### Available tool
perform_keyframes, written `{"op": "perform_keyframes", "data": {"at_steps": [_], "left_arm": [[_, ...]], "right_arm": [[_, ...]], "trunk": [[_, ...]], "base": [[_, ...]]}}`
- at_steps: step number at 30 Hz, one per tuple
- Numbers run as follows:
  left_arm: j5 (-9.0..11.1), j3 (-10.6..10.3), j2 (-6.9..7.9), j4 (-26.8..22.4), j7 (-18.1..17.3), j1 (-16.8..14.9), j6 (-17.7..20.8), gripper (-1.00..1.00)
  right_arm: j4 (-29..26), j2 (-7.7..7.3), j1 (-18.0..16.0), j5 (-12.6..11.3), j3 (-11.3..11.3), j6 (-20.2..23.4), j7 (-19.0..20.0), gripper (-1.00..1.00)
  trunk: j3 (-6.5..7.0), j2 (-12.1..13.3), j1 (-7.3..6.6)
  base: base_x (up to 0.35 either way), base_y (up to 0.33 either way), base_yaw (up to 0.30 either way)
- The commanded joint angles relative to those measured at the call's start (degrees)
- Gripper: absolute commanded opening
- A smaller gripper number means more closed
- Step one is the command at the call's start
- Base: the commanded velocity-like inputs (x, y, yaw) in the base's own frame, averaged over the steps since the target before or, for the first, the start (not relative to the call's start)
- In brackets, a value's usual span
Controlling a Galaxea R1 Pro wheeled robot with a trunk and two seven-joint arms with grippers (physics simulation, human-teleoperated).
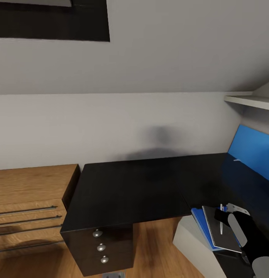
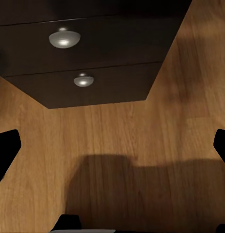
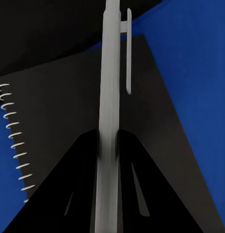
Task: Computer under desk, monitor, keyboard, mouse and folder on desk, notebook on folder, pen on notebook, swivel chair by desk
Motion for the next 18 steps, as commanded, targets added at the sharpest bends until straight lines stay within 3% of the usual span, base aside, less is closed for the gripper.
{"op": "perform_keyframes", "data": {"at_steps": [1,18], "left_arm": [[0.10,-0.16,0.03,-0.09,0.40,-0.07,0.33,1.00],[0.10,-0.16,0.09,-0.04,0.43,-0.06,0.33,1.00]], "right_arm": [[-0.09,-0.01,-0.03,-0.70,0.03,0.17,-0.38,-1.00],[-0.09,0.01,-0.03,-0.70,0.01,0.09,-0.35,-1.00]], "trunk": [[-0.07,-0.05,0.01],[-0.07,-0.05,0.01]], "base": [[0.000,0.000,0.000],[0.000,0.000,0.000]]}}
